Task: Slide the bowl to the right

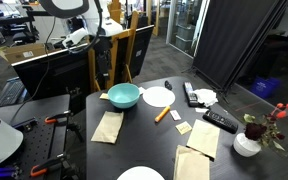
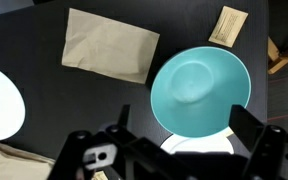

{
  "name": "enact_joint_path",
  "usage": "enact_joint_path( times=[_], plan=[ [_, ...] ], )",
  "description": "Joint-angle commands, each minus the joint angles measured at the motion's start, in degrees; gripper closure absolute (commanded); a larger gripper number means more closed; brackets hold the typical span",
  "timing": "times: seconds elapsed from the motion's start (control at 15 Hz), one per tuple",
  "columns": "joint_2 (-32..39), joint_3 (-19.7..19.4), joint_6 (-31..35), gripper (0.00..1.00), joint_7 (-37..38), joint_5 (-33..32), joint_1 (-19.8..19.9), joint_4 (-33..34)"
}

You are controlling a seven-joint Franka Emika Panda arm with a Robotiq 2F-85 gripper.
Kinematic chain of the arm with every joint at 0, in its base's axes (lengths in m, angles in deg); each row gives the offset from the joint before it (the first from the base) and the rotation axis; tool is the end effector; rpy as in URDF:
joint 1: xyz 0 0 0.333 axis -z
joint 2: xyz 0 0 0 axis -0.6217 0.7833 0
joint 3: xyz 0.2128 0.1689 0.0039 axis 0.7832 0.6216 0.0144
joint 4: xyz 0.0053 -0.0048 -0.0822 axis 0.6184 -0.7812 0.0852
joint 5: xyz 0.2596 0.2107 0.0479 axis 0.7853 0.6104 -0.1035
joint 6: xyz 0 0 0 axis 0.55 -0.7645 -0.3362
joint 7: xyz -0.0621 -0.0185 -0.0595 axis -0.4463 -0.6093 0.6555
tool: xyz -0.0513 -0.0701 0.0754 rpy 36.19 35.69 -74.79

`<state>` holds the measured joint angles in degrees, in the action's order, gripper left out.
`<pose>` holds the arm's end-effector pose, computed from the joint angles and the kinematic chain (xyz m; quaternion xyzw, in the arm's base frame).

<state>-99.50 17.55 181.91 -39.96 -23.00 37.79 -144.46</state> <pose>0.3871 0.0887 0.3012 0.9921 -0.1222 0.0280 0.0015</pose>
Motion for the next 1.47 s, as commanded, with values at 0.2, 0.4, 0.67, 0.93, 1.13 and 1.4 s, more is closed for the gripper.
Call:
enact_joint_path(
  times=[0.2,0.4,0.67,0.93,1.13,1.4],
  plan=[
    [12.99,-4.09,9.97,0.0,-4.91,-0.67,-1.06,2.71],
    [17.34,-5.63,11.44,0.0,-8.89,0.72,-1.39,4.27],
    [18.27,-6.55,10.63,0.0,-11.65,2.28,-2.1,4.27],
    [19.89,-6.53,10.63,0.0,-12.43,2.54,-2.22,5.48],
    [21.99,-6.93,10.98,0.0,-12.78,2.19,-2.02,6.88],
    [25.92,-7.53,11.73,0.0,-14.94,3.31,-1.65,9.36]
  ],
)
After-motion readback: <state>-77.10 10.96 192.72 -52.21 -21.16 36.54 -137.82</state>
